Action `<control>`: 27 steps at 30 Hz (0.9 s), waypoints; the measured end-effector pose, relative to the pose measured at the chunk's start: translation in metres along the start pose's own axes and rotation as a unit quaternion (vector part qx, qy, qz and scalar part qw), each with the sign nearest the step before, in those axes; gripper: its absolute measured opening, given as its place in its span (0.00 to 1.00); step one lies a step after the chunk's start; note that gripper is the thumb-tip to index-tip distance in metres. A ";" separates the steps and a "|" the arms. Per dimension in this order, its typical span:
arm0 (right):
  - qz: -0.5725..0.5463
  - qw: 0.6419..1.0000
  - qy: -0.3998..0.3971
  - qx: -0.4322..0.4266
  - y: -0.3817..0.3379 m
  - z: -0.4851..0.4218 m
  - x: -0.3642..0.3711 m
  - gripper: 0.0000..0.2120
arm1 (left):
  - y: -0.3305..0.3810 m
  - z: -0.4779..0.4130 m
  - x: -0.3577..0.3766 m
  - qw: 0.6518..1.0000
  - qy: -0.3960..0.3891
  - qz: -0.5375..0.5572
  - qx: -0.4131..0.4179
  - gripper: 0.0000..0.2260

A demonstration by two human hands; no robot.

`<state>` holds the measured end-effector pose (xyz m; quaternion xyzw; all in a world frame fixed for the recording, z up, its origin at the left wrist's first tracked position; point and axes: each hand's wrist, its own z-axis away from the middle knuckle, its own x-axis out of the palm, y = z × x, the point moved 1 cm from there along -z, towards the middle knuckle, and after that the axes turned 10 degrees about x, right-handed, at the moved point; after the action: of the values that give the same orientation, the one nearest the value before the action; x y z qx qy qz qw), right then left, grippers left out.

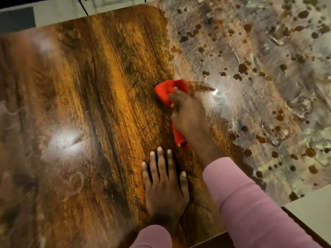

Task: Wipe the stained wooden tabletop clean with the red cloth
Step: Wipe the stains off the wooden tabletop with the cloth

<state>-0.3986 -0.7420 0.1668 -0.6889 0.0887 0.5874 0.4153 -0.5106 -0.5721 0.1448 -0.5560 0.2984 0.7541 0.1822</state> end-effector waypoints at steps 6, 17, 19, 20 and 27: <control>0.008 0.999 0.031 -0.001 0.026 -0.044 -0.017 0.17 | 0.000 0.001 0.004 1.000 0.026 -0.011 0.002 0.29; 0.019 0.995 -0.021 -0.097 -0.001 -0.067 -0.002 0.18 | 0.001 0.000 0.006 0.999 0.032 0.001 -0.001 0.29; -0.054 0.996 0.048 0.043 0.009 -0.079 -0.008 0.19 | -0.002 0.000 0.000 0.998 0.050 0.037 -0.002 0.28; -0.082 0.986 0.084 0.117 0.010 -0.085 -0.007 0.20 | -0.006 -0.006 -0.005 0.996 0.069 0.064 -0.004 0.27; 0.029 0.994 -0.042 -0.098 -0.016 -0.083 0.008 0.20 | -0.058 -0.184 -0.067 0.984 0.154 0.091 -0.012 0.24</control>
<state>-0.3250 -0.7848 0.1643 -0.6983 0.0331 0.6335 0.3318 -0.3199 -0.6452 0.1566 -0.6377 0.3635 0.6766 0.0579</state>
